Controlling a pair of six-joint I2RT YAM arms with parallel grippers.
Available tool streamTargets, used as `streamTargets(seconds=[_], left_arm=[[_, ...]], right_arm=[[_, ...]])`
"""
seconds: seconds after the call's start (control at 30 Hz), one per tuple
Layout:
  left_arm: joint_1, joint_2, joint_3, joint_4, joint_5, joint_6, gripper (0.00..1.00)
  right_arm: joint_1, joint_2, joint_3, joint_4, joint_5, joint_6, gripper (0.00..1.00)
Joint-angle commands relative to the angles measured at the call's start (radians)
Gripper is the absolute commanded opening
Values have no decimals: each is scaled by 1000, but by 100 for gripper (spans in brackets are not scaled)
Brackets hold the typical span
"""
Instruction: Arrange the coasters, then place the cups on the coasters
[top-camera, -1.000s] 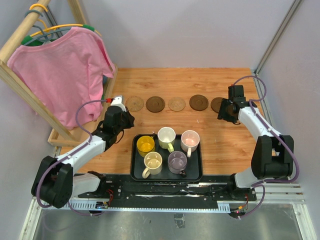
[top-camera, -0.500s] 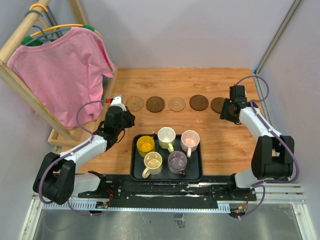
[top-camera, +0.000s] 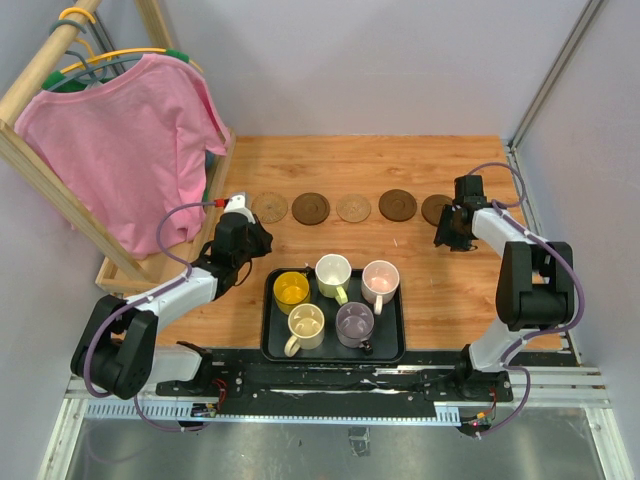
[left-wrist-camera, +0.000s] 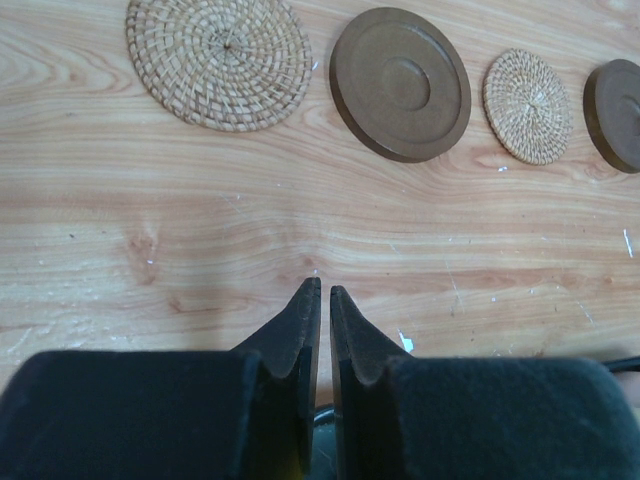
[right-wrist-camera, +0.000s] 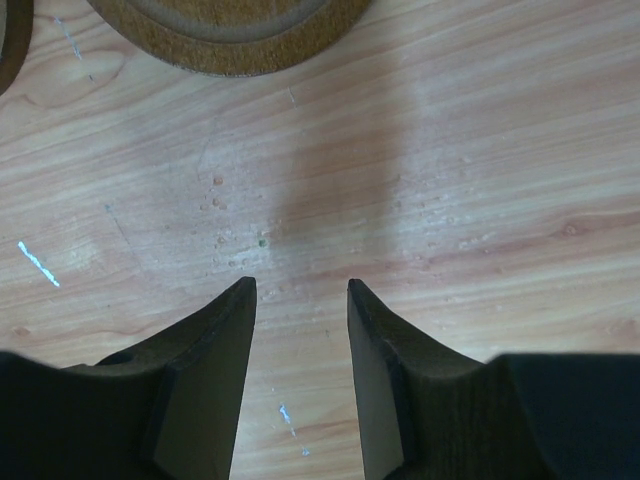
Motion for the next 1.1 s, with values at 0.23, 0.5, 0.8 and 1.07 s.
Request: streamTargets(seconds=[0.23,0.5,0.8,1.07], left_arm=[[2,12,-22,48,17,-15,12],[2,23,-22,46,17,-13,12],[1,33,-15,46,18,-2,12],[2,46,-13,46,25,2,12]], right_arm=[[15,143,110,27,-11,41,43],[27,228,182,10,22,88,44],[33,251,197,11,77,141,44],[33,278,221,9,124,152,45]])
